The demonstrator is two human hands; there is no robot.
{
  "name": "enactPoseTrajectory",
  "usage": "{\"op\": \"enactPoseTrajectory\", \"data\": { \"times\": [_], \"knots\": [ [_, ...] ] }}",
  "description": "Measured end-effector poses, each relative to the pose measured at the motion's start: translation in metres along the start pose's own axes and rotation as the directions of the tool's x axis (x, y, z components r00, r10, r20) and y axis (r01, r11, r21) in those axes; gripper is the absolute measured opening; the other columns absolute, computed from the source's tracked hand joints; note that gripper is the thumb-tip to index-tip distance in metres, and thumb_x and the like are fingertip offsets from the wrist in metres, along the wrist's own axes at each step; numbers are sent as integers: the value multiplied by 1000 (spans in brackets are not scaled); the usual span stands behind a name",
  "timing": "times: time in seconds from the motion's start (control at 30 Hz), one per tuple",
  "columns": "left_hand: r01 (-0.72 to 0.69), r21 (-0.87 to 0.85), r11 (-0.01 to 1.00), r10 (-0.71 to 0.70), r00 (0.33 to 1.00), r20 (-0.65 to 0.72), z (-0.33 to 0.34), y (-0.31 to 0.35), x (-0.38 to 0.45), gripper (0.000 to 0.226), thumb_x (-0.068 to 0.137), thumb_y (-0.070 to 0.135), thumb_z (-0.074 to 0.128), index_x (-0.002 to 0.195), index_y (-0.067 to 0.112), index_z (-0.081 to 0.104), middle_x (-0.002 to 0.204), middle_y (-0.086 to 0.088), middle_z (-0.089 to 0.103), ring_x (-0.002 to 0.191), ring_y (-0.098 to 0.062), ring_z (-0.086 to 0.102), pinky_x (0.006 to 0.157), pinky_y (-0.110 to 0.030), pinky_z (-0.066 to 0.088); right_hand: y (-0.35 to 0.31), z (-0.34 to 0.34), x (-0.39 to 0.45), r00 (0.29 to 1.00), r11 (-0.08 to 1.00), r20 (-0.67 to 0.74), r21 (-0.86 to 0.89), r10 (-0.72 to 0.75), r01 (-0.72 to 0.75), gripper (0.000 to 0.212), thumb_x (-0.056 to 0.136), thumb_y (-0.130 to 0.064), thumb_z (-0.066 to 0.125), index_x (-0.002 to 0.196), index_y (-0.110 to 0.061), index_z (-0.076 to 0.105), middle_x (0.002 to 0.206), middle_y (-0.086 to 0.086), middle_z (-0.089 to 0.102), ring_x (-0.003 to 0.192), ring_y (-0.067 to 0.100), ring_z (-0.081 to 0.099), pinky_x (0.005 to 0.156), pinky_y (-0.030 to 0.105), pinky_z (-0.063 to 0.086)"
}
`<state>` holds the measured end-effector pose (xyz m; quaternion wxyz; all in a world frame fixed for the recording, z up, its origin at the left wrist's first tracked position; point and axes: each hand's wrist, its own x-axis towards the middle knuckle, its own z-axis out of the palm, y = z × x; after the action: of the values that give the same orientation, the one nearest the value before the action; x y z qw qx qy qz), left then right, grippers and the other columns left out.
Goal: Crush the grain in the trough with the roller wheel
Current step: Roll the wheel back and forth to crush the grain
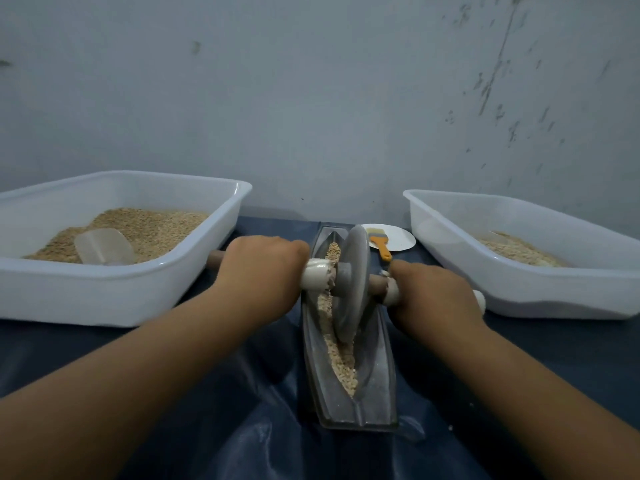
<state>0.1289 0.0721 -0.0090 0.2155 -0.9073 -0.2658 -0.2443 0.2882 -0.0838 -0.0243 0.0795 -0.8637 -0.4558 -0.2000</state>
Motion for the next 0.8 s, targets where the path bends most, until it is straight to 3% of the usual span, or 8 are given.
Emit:
{"op": "enactPoseTrajectory", "data": {
  "times": [0.07, 0.13, 0.23, 0.33, 0.57, 0.67, 0.8],
  "knots": [
    [-12, 125, 992, 16, 999, -31, -2, 1, -14, 40, 67, 39, 72, 69, 31, 33, 50, 9, 17, 44, -4, 9, 46, -21, 3, 3, -1, -12, 997, 998, -44, 5, -58, 58, 22, 80, -31, 64, 89, -31, 44, 81, -8, 54, 77, 18, 56, 59, 32, 37],
    [19, 162, 987, -14, 999, -33, -8, 0, -14, 45, 63, 42, 75, 67, 32, 31, 49, 9, 14, 44, -3, 4, 48, -21, -4, 6, -1, -14, 994, 996, -58, 5, -93, 94, 27, 78, -34, 66, 86, -33, 40, 76, -9, 47, 73, 17, 53, 57, 32, 34],
    [22, 33, 999, -23, 1000, 9, 2, 1, -1, 29, 81, 39, 63, 77, 32, 35, 56, 10, 29, 48, -2, 18, 45, -22, 5, 5, -1, 0, 997, 997, 6, -2, -78, 78, 21, 80, -32, 63, 85, -31, 42, 72, -10, 46, 69, 19, 49, 57, 31, 34],
    [74, -21, 997, -74, 997, 21, 1, 4, 8, 24, 85, 39, 60, 82, 32, 37, 60, 9, 32, 50, -5, 22, 45, -23, 8, 4, 0, 18, 998, 999, 60, -4, -34, 35, 21, 81, -24, 57, 73, -29, 38, 67, -10, 45, 63, 17, 44, 56, 31, 33],
    [43, 50, 998, -42, 999, -30, 5, -1, -16, 30, 80, 38, 64, 75, 31, 36, 55, 10, 33, 48, -6, 32, 44, -22, 6, 8, 7, 3, 993, 993, -79, -92, -85, 78, 20, 79, -30, 61, 78, -33, 41, 62, -12, 44, 53, 7, 37, 46, 26, 21],
    [41, 63, 997, -41, 999, -5, 2, 1, 3, 25, 80, 38, 63, 77, 31, 39, 56, 9, 30, 46, -5, 22, 44, -23, 6, 7, 8, 18, 999, 999, 41, -39, -27, 28, 11, 81, -27, 57, 81, -31, 47, 67, -10, 47, 60, 14, 46, 51, 28, 29],
    [30, -31, 999, -26, 991, 135, 2, 1, 31, 15, 84, 38, 60, 87, 31, 47, 63, 9, 35, 51, -7, 27, 46, -24, 11, 4, 5, 35, 988, 999, 151, 23, 20, -24, 11, 81, -20, 57, 86, -30, 54, 73, -8, 52, 72, 20, 53, 58, 30, 36]
  ]
}}
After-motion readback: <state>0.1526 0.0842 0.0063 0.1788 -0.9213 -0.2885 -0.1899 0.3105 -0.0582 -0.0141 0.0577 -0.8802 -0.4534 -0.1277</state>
